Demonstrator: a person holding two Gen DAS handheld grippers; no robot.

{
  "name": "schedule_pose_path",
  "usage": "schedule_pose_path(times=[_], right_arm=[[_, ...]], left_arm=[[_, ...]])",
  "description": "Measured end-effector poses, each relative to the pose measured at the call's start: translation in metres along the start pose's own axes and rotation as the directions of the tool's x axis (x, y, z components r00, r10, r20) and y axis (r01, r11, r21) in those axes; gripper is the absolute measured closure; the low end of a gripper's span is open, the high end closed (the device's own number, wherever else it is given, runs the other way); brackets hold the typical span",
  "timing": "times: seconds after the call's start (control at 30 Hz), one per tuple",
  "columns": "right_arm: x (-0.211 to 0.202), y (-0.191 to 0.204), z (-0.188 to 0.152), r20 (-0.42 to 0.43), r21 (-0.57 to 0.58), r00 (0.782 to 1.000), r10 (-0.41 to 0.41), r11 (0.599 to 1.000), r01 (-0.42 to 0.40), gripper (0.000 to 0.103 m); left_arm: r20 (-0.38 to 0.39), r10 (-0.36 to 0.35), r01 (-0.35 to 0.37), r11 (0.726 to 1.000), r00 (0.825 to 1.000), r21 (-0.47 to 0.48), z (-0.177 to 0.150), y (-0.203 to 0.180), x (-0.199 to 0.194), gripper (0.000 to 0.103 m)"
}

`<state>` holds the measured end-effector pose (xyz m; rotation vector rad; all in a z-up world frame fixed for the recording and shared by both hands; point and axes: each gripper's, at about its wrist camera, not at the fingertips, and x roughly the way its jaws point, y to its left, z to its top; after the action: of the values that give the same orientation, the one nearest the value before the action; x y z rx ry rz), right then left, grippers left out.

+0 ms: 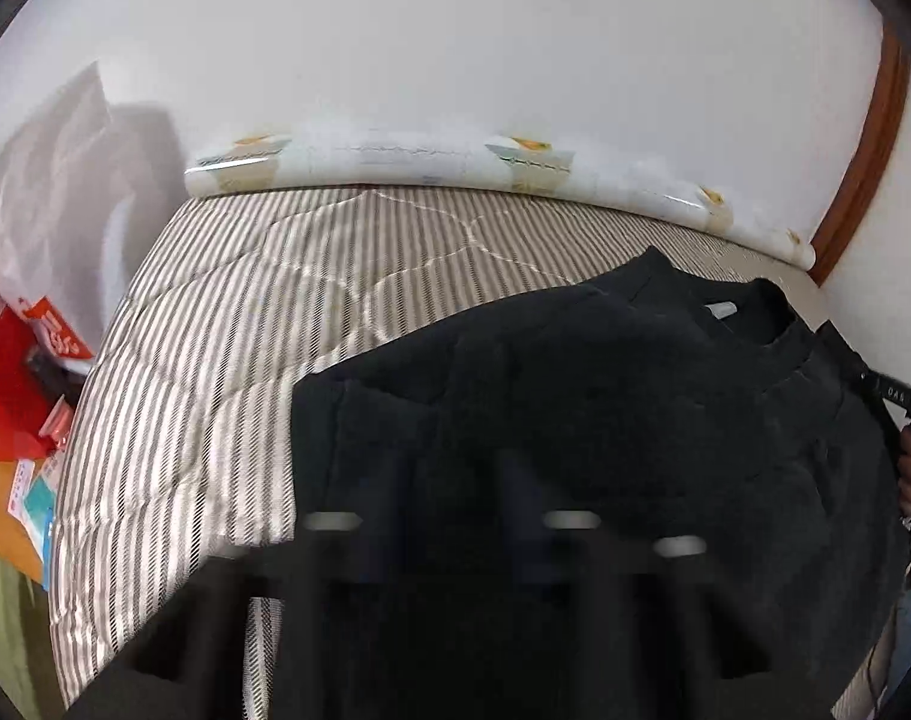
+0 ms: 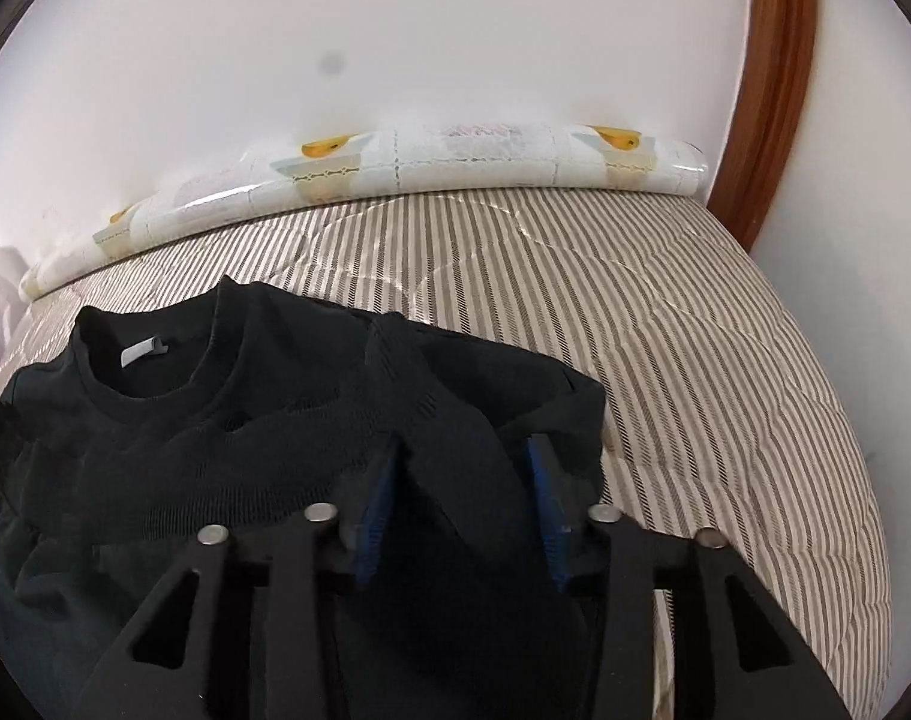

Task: Fold small clothes
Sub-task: 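Press the folded bundle flat with both tools, then open and withdraw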

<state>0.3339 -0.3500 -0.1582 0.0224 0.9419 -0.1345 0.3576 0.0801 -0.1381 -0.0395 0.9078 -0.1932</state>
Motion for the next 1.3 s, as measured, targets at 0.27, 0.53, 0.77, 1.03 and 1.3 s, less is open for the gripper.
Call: schedule_pose_path(times=[0.27,0.53,0.77,1.03,1.3], right_arm=[[-0.048,-0.02,-0.009,0.195,0.017,0.977,0.089,0.995,-0.094,0.093],[-0.007,-0.012,-0.009,0.068,0.006,0.998,0.007,1.0,-0.007,0.087],[-0.04,-0.018,-0.031,0.073,0.002,0.997,-0.021,1.0,0.02,0.075],[-0.065,-0.031,-0.088,0.002,-0.01,0.996,-0.087,0.996,0.087,0.072],[-0.114,-0.026,-0.122,0.027,0.021,0.992,-0.12,0.993,0.12,0.071]], left_arm=[[0.168,-0.017,0.028,0.998,0.986,-0.061,0.013,0.001,-0.021,0.093],[0.053,0.017,-0.014,0.998,0.998,-0.062,0.007,-0.002,0.013,0.088],[0.006,0.018,-0.018,0.998,1.0,-0.056,-0.001,-0.002,0.005,0.065],[-0.034,0.109,-0.109,0.994,0.993,0.02,-0.042,-0.008,-0.026,0.058],[-0.061,0.096,-0.099,0.994,0.994,-0.05,-0.097,0.018,-0.074,0.057]])
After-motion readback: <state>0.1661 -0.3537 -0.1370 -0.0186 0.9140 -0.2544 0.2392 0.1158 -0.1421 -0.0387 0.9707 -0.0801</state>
